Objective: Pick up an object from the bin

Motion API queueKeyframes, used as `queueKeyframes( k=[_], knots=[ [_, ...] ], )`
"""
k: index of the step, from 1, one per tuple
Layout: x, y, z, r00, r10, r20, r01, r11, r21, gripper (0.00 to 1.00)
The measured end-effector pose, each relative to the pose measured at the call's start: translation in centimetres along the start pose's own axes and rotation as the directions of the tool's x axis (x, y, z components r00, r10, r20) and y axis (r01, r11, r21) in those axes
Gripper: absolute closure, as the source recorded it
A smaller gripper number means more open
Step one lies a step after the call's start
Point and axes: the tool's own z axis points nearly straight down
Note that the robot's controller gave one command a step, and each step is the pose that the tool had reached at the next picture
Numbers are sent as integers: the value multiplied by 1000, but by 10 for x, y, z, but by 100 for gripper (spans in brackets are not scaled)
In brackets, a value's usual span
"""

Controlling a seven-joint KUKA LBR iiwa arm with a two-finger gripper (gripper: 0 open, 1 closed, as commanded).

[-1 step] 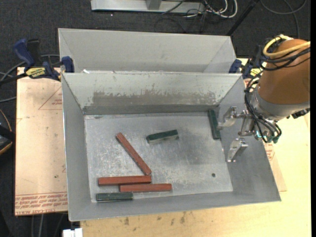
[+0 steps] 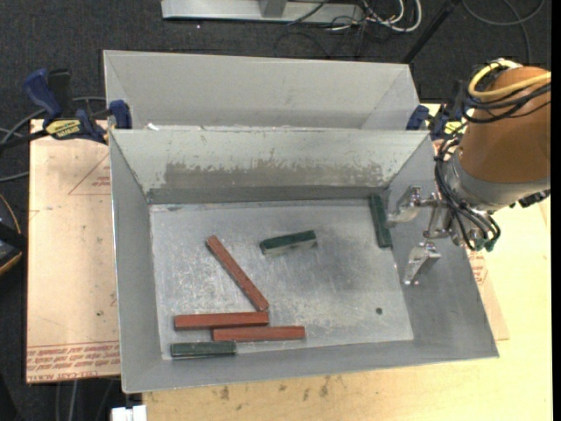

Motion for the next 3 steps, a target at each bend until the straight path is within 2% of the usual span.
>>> queueKeyframes(
  k=[1,2,3],
  knots=[
    [-25,49,75,999,38,5,-38,999,0,0],
    [-51,88,74,969,-247,-1,247,969,-1,0],
    [-66,112,78,974,-225,3,225,974,-1,0]
  ],
)
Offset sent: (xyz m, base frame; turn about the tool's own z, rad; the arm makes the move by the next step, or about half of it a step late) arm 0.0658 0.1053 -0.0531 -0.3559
